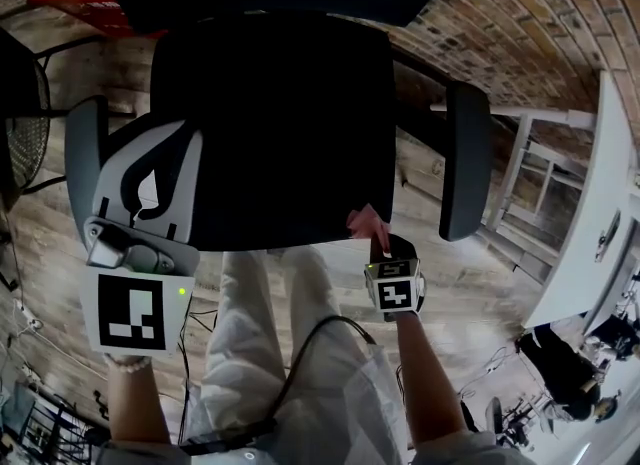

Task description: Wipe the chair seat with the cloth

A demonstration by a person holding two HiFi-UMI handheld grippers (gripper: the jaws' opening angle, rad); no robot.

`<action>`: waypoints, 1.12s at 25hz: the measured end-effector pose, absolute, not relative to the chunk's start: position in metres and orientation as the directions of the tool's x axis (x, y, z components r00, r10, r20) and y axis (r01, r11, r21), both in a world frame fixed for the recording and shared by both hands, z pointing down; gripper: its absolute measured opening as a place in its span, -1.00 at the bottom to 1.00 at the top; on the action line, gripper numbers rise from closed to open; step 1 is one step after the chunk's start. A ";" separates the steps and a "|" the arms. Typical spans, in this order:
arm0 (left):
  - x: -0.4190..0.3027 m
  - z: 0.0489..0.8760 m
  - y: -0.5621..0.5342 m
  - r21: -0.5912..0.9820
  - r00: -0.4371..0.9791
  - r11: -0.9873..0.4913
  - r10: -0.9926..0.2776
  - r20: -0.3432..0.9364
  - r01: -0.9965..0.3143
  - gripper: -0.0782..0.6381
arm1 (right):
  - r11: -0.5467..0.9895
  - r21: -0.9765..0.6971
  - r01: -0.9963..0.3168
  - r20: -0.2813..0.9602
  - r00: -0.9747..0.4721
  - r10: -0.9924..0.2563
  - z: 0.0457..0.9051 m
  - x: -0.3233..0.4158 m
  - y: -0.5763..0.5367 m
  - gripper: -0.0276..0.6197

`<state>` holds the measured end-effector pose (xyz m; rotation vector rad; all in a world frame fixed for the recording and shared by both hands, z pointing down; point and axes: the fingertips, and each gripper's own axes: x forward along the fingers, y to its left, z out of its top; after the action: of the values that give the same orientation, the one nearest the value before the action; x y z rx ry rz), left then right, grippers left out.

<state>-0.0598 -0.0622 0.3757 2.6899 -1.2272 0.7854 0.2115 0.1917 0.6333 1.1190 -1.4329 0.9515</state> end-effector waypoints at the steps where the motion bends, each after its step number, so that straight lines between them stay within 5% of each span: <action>1: -0.059 0.374 -0.062 -0.132 0.546 -0.671 -0.687 0.480 -0.729 -0.73 | 0.252 0.009 -0.968 0.989 -0.029 -0.147 0.633 0.214 0.192 -0.75; 10: -0.053 0.314 -0.053 -0.233 0.534 -0.685 -0.700 0.475 -0.690 -0.73 | 0.309 -0.048 -0.950 0.927 -0.157 -0.341 0.550 0.179 0.147 -0.75; 28: -0.063 0.082 0.008 -0.266 0.469 -0.547 -0.829 0.305 -0.794 -0.73 | 0.506 -0.028 -0.862 0.602 -0.418 -0.680 0.231 0.137 0.048 -0.75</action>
<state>-0.0626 0.0084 0.0822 2.7663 -1.5314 0.6536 0.1374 0.0482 0.2310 1.2602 -2.2244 0.4559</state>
